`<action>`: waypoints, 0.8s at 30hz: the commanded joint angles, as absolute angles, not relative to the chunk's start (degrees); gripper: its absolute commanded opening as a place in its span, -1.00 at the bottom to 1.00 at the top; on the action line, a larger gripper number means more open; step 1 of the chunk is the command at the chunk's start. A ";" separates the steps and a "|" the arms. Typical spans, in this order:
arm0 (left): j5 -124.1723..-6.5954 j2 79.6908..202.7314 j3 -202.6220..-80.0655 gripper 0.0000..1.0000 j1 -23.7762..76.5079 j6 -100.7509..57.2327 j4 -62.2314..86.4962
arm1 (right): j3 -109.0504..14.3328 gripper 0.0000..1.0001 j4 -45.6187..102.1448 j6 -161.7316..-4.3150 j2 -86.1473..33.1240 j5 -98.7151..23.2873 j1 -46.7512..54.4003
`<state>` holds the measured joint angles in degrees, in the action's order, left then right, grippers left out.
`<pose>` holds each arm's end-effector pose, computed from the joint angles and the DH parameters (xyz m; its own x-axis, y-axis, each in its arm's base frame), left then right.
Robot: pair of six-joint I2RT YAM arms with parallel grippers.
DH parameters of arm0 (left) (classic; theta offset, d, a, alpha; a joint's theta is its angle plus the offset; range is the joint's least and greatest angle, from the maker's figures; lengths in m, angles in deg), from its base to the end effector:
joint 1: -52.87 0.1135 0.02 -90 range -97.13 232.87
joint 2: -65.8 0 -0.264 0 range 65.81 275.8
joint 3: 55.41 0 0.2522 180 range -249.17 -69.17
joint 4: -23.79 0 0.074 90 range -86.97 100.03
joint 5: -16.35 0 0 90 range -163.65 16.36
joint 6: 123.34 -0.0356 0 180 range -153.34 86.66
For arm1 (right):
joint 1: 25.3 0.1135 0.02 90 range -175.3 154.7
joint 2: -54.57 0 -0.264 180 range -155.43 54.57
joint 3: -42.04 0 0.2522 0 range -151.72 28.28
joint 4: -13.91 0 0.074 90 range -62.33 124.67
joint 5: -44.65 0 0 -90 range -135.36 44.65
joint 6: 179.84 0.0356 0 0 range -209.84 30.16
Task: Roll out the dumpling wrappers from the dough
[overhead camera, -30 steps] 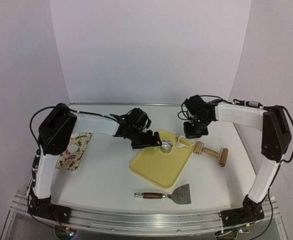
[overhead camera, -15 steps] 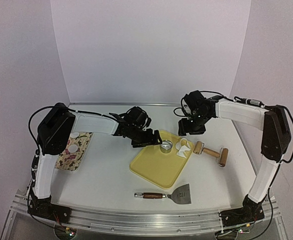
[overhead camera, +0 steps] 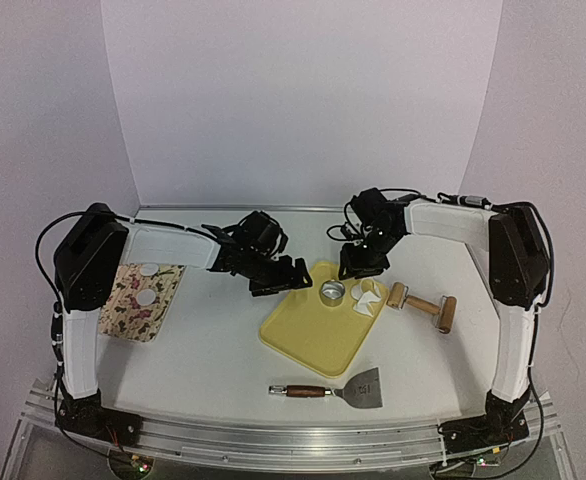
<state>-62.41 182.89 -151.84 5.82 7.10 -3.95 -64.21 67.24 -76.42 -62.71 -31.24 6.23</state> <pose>0.3005 -0.3330 0.1781 -0.9107 0.0445 -0.4108 0.2830 0.7916 -0.5416 0.3667 0.2351 0.2020 -0.8860 -0.2795 -0.3699 -0.4024 0.8598 0.3142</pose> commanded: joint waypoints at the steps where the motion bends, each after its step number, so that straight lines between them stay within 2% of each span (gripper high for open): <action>1: -64.62 176.83 -148.21 0.85 6.82 8.47 -2.25 | -67.92 -0.15 67.65 -78.63 -65.47 -30.04 6.28; 24: -66.33 172.33 -143.11 0.89 8.99 8.47 -3.41 | -70.07 -0.57 68.45 -80.09 -71.49 -35.03 9.90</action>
